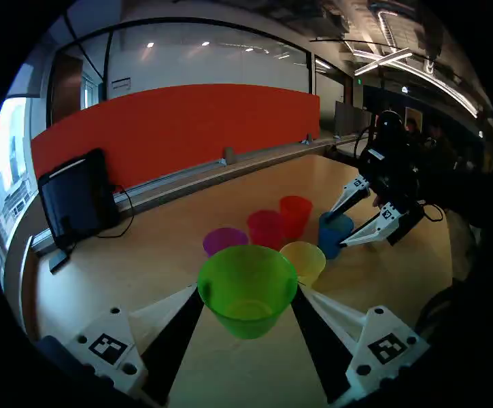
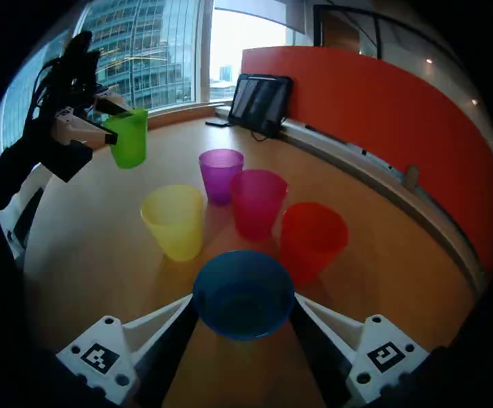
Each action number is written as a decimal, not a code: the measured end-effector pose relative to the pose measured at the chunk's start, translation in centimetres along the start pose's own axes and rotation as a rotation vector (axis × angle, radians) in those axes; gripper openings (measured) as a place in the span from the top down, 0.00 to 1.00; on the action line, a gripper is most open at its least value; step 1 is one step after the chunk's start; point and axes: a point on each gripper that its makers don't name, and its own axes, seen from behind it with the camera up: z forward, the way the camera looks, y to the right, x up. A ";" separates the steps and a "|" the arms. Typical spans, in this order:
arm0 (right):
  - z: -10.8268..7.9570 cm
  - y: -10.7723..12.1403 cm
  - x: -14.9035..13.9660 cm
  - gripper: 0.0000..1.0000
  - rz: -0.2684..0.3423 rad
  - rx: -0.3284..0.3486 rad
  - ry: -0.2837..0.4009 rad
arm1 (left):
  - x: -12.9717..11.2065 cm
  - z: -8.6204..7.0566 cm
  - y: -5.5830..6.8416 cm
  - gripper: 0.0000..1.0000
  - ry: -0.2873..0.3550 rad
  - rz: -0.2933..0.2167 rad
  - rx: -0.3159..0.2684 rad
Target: Pour water
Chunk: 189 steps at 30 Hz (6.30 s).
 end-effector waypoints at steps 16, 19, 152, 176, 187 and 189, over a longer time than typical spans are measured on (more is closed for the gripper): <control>-6.3 -0.2 4.0 0.09 0.049 -0.037 0.171 | 2.4 -1.3 2.4 0.13 0.080 -0.002 -0.025; -7.6 -0.5 5.0 0.10 0.048 -0.044 0.213 | 2.9 -1.4 3.0 0.13 0.104 0.000 -0.032; -19.6 -2.7 32.5 0.10 -1.158 -0.462 0.542 | 11.2 -2.6 16.4 0.13 0.455 0.128 -0.201; -20.0 -3.0 34.2 0.10 -1.300 -0.527 0.527 | 11.0 -2.3 16.4 0.13 0.449 0.132 -0.203; -20.5 -3.5 34.9 0.10 -1.356 -0.552 0.523 | 11.1 -2.5 16.3 0.13 0.450 0.130 -0.204; -20.5 -3.5 35.0 0.10 -1.366 -0.556 0.522 | 11.1 -2.6 16.3 0.13 0.450 0.129 -0.204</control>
